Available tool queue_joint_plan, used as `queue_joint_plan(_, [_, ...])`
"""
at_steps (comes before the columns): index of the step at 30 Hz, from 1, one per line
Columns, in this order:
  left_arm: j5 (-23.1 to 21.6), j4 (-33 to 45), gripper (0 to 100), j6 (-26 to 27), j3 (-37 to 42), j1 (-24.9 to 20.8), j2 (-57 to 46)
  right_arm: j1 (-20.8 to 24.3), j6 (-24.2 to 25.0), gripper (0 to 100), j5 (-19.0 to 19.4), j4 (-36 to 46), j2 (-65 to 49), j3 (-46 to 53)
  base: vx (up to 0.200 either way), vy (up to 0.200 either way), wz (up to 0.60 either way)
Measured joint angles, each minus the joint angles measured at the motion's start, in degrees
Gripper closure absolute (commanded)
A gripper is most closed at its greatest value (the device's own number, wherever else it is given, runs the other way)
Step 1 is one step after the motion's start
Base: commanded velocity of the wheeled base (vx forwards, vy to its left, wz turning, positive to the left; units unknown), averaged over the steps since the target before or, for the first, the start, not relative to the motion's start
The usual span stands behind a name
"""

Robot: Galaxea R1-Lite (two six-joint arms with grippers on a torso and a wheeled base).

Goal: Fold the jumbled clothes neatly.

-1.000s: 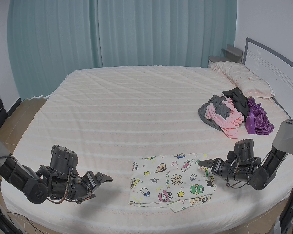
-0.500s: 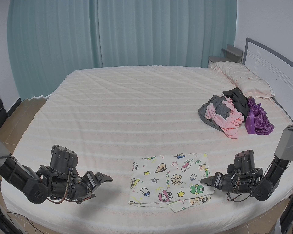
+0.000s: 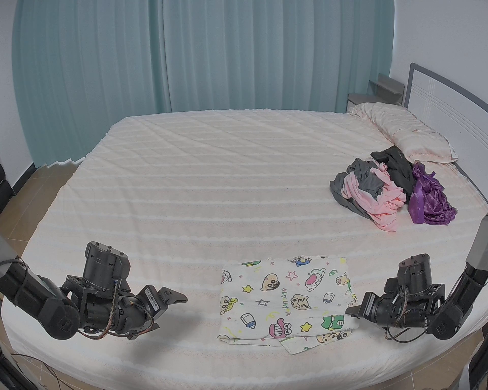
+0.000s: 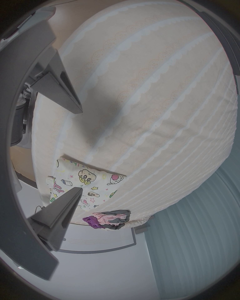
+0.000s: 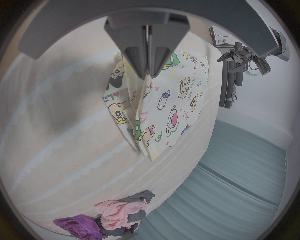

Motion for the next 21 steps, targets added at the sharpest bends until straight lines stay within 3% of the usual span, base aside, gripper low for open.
queue_joint_plan(8, [-0.02,0.04,0,0.00,0.00,0.00,0.00,0.04,-1.88,100,-3.56,0.07,-2.73,2.69,0.000,0.000,0.00])
queue_joint_plan(21, [0.00,0.09,0,-0.05,0.00,-0.10,0.00,0.09,-4.24,100,-5.32,-0.45,-3.52,4.99,0.000,0.000,0.00])
